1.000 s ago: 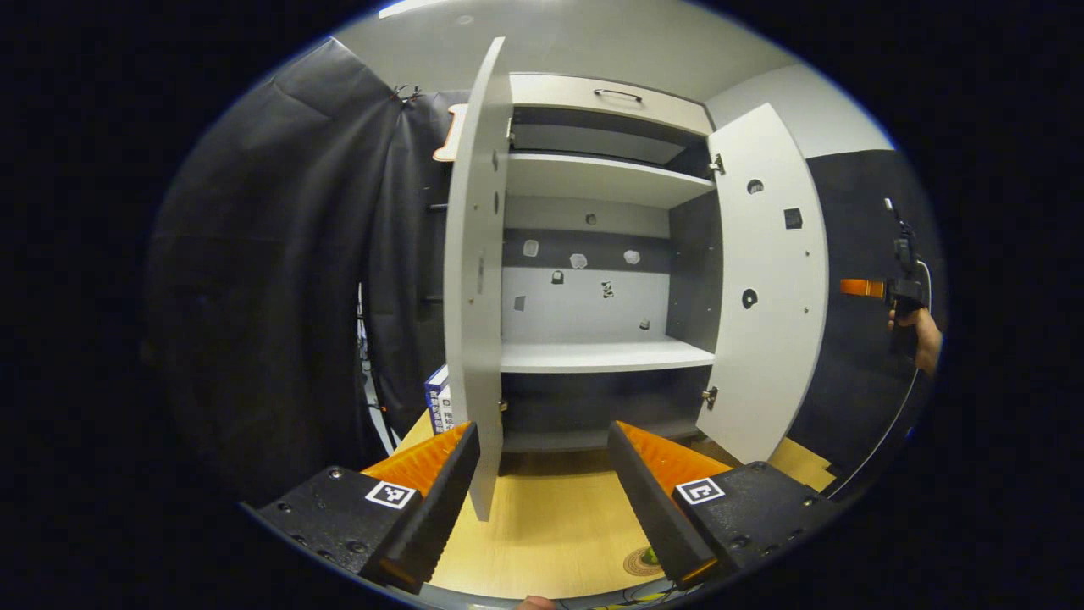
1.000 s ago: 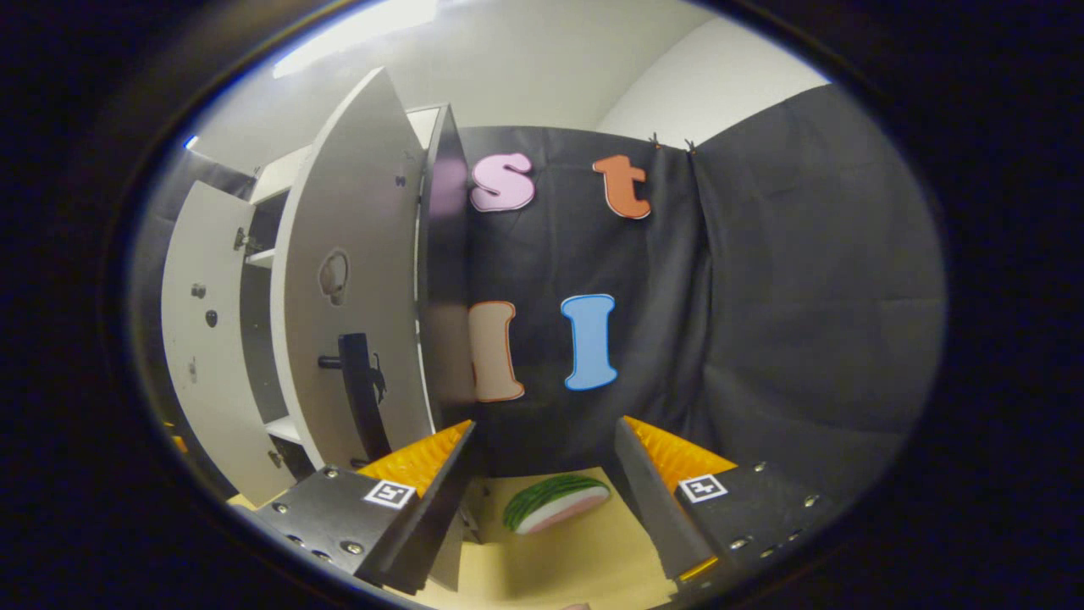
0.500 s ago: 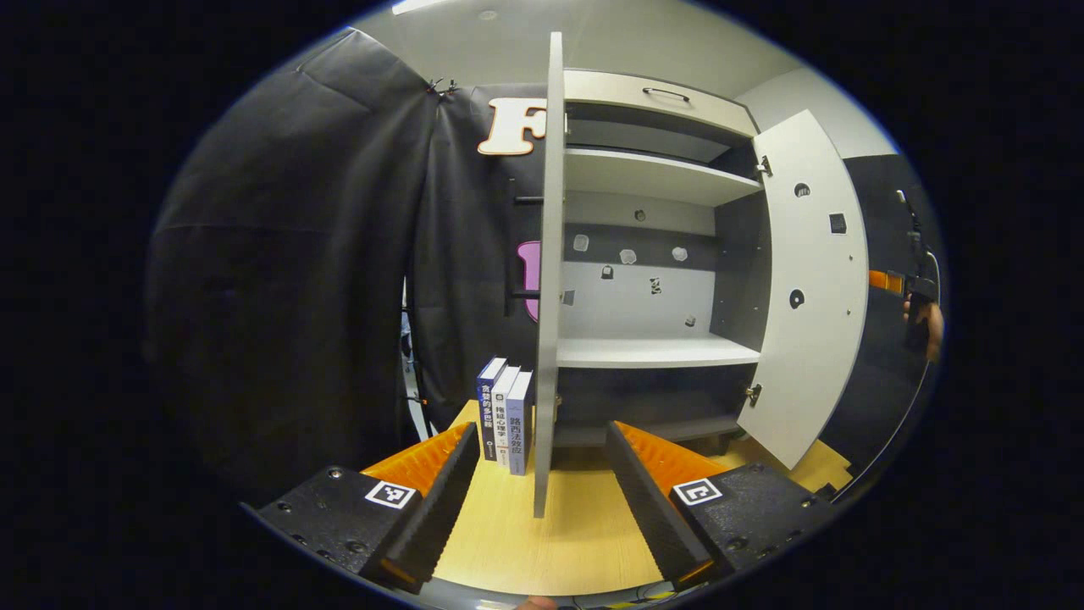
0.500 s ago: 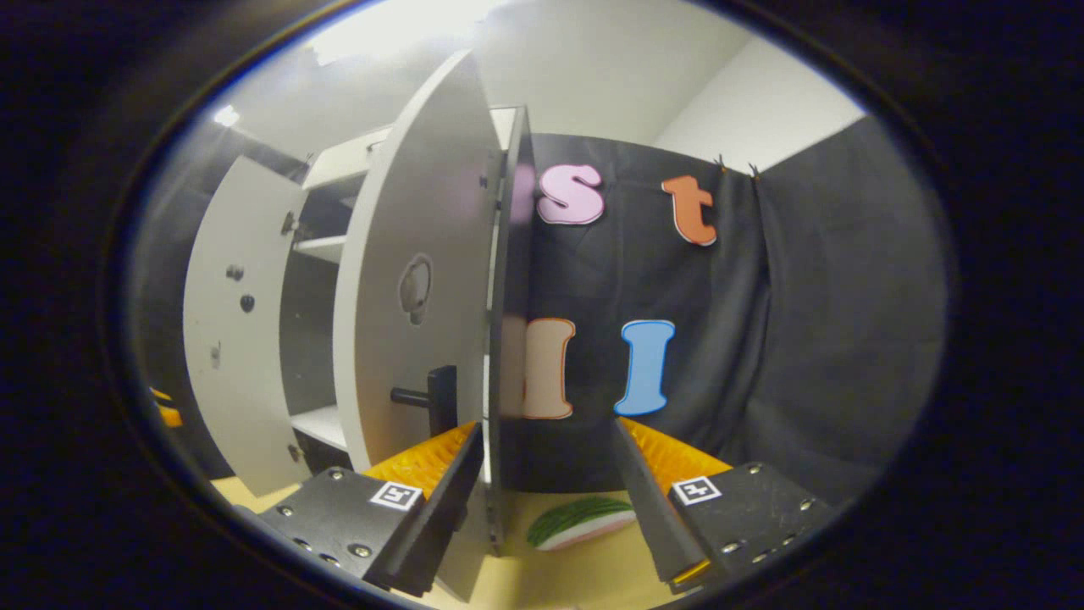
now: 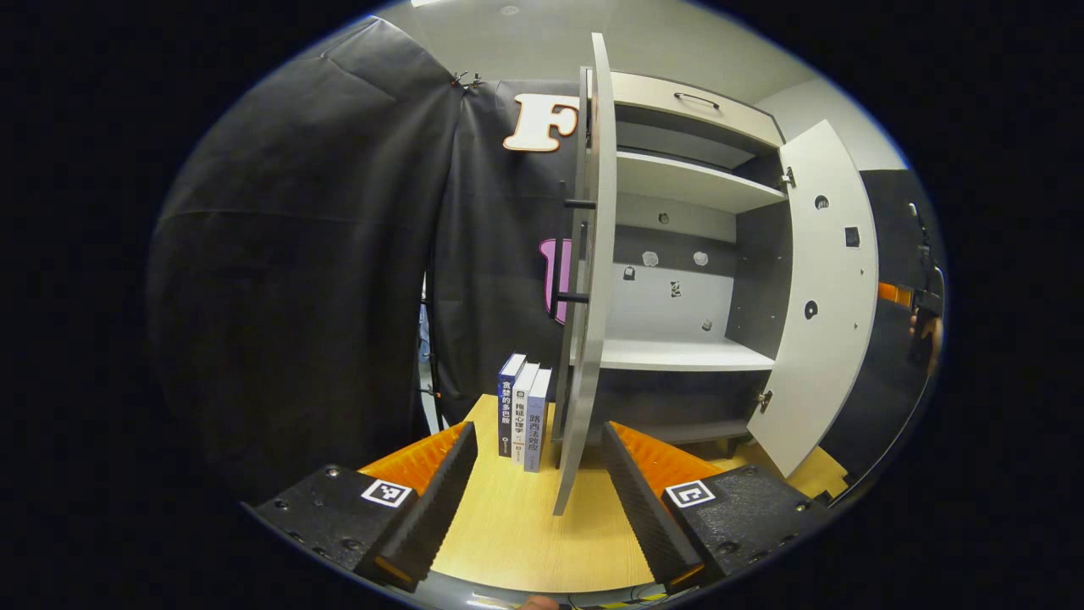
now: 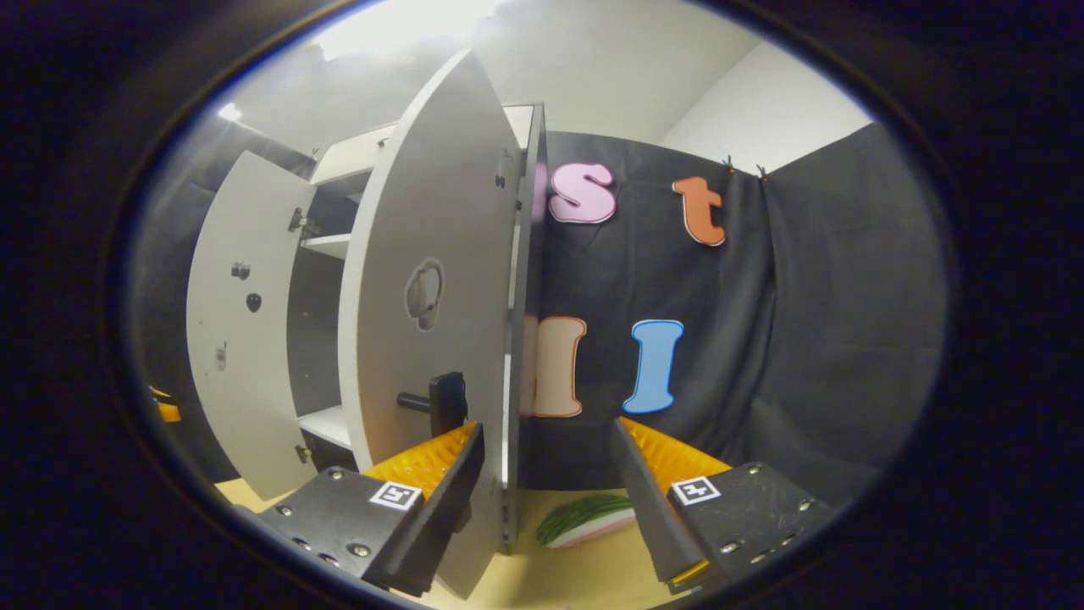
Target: Grasp the bottle in the cabinet with the left hand and place it on the coaster, then close the right door with the right hand and the left door with the left hand.
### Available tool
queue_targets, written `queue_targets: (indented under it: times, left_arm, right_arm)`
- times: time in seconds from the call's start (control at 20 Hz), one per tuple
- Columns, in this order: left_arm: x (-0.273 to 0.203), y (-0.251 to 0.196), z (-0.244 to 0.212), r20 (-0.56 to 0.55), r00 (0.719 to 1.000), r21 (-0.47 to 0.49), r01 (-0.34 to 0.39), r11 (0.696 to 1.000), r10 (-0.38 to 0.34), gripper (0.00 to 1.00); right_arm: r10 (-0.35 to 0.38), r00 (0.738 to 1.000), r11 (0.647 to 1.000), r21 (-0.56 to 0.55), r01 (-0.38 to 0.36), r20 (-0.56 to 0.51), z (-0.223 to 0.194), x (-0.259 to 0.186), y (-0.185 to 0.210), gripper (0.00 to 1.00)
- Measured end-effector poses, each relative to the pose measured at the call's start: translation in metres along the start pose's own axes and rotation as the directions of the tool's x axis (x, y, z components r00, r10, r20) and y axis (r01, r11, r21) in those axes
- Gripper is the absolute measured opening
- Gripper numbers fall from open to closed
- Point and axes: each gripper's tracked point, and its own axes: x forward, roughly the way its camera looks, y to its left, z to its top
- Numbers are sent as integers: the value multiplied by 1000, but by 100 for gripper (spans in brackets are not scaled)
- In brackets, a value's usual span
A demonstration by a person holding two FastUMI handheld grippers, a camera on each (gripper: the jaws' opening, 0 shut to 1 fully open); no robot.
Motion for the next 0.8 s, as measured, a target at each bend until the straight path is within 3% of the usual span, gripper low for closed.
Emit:
queue_targets:
  times: [0.2, 0.25, 0.45, 0.8]
  left_arm:
    - [2, 2, 2, 9, 1000, 7, 1, 1000, -1, 94]
    - [4, 1, 3, 11, 1000, 4, 1, 1000, -1, 94]
    - [7, 0, 15, 26, 1000, 8, 0, 1000, -1, 94]
    - [1, 17, 52, 82, 996, 19, -44, 999, 42, 94]
  right_arm:
    - [49, 999, 999, -6, -49, -13, -2, 2, 23, 89]
    - [62, 998, 998, -4, -62, -11, 0, 4, 29, 92]
    - [40, 999, 999, -19, -40, 11, 5, 14, 40, 92]
    - [92, 996, 996, -2, -92, 17, 2, 25, 82, 89]
